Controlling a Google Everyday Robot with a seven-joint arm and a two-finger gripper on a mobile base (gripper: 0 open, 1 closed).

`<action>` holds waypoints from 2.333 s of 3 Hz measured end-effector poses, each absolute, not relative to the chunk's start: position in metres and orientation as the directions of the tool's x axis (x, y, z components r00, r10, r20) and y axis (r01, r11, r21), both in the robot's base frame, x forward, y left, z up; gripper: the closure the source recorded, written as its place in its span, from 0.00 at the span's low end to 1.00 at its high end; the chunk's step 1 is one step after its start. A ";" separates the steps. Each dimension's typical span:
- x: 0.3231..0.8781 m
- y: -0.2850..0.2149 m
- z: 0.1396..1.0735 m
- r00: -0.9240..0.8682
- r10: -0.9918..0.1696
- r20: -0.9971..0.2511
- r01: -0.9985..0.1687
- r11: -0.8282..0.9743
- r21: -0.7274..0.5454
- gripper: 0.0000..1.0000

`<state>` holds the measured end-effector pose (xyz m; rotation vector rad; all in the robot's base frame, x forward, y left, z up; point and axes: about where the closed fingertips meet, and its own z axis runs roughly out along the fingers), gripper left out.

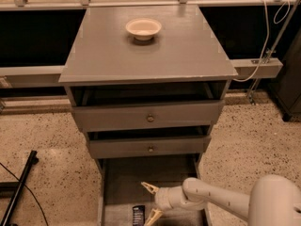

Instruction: Pick rxbar blueberry from bottom drawer and place on counter

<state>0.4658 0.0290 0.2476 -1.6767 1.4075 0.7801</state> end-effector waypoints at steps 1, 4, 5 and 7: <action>0.458 0.049 0.200 0.090 -0.510 -0.855 -0.995 -0.011 -0.098 0.00; 0.451 0.066 0.174 0.024 -0.513 -0.858 -0.999 0.013 -0.036 0.13; 0.451 0.065 0.177 0.024 -0.513 -0.858 -0.999 0.013 -0.036 0.06; 0.452 0.064 0.171 0.016 -0.513 -0.858 -0.999 0.020 -0.031 0.00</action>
Offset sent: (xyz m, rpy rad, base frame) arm -0.0145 0.0409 -0.0897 -0.0173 0.1502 -0.1070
